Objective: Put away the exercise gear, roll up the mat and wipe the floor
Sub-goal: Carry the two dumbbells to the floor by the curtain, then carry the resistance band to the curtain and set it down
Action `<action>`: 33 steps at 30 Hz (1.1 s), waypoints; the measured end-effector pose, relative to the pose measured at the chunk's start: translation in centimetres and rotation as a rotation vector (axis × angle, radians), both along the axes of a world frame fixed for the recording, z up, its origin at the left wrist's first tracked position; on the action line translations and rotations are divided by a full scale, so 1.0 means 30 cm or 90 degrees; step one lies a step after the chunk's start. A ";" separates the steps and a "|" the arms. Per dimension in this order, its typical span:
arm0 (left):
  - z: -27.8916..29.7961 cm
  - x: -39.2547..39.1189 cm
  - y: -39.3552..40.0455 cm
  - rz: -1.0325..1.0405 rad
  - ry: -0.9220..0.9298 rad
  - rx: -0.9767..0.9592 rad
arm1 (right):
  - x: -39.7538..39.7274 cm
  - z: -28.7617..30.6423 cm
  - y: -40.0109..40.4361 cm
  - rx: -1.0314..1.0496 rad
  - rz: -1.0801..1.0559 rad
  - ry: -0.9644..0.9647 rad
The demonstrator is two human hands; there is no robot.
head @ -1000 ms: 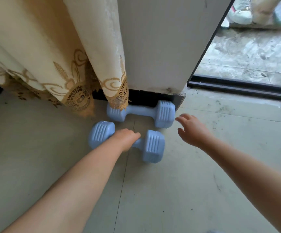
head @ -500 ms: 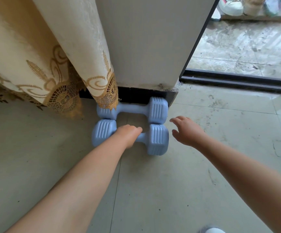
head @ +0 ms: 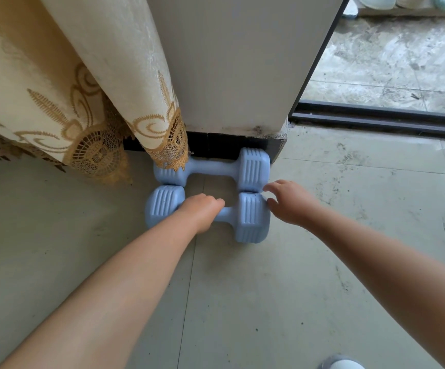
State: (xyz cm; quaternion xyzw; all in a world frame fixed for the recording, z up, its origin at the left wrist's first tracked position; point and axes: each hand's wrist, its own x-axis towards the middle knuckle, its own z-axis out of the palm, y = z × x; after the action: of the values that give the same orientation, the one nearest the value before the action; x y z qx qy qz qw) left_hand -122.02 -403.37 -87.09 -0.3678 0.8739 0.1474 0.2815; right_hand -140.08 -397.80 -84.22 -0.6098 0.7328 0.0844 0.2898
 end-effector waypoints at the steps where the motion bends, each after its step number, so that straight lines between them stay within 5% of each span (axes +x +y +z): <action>1: 0.000 0.002 -0.001 0.002 0.000 0.002 | 0.010 0.000 -0.003 0.006 -0.001 -0.006; 13: 0.014 0.060 -0.014 0.020 0.028 0.030 | 0.035 0.020 -0.008 0.007 0.013 0.016; 20: 0.187 0.115 0.005 -0.062 0.052 -0.089 | 0.073 0.096 0.009 -0.074 0.075 0.101; 26: 0.529 0.175 0.149 0.151 -0.002 -0.007 | 0.159 0.421 0.088 0.007 0.019 0.092; 33: 1.077 0.308 0.295 0.351 -0.017 0.026 | 0.282 0.984 0.159 0.070 0.101 0.091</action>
State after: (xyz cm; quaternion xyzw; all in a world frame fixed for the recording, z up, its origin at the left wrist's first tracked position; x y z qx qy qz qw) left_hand -112.78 -394.54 -54.79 -0.5881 0.7338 0.2312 0.2495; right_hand -131.63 -393.02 -54.69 -0.6415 0.6954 0.1902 0.2621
